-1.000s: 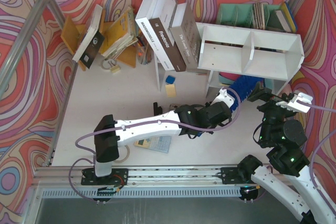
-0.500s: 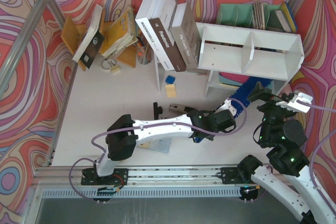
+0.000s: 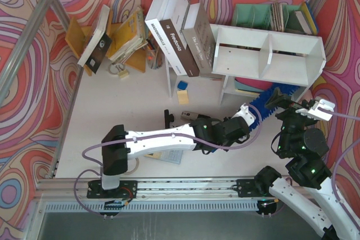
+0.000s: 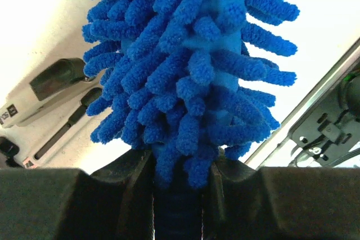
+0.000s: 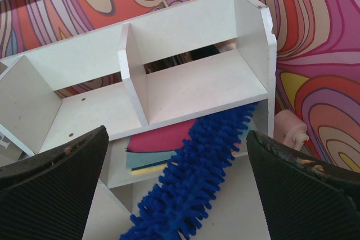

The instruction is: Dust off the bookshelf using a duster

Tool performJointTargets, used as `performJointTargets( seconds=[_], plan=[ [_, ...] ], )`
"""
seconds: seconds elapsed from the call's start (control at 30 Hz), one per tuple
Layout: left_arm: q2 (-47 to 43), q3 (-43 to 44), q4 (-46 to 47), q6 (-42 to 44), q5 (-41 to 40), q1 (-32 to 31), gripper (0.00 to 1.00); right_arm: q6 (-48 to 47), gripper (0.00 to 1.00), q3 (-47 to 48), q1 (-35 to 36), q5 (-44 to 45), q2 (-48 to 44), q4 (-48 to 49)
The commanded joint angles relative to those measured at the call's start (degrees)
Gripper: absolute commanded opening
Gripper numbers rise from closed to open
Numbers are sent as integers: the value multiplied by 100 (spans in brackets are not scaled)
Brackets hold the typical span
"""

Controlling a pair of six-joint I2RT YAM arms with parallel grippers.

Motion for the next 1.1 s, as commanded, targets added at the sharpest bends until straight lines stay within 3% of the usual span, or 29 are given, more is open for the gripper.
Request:
performJointTargets(
  seconds=[0.0, 0.27, 0.4, 0.63, 0.83, 1.07],
  plan=[
    [326, -186, 183, 133, 186, -17, 0, -8, 99, -4, 2, 33, -62, 81],
    [51, -577, 471, 210, 135, -22, 0, 129, 99, 103, 7, 41, -103, -47],
    [-474, -1009, 902, 432, 12, -101, 0, 625, 99, 861, 2, -537, 39, -817],
    [-1251, -1505, 1251, 1341, 157, -461, 0, 300, 99, 1908, 2, -974, 665, -1041],
    [-1767, -1570, 1356, 1804, 408, -506, 0, 382, 99, 2310, 2, -747, 835, -1316],
    [-1633, -1069, 1410, 2458, 561, -239, 0, 466, 99, 2659, 0, -641, 803, -1463]
  ],
)
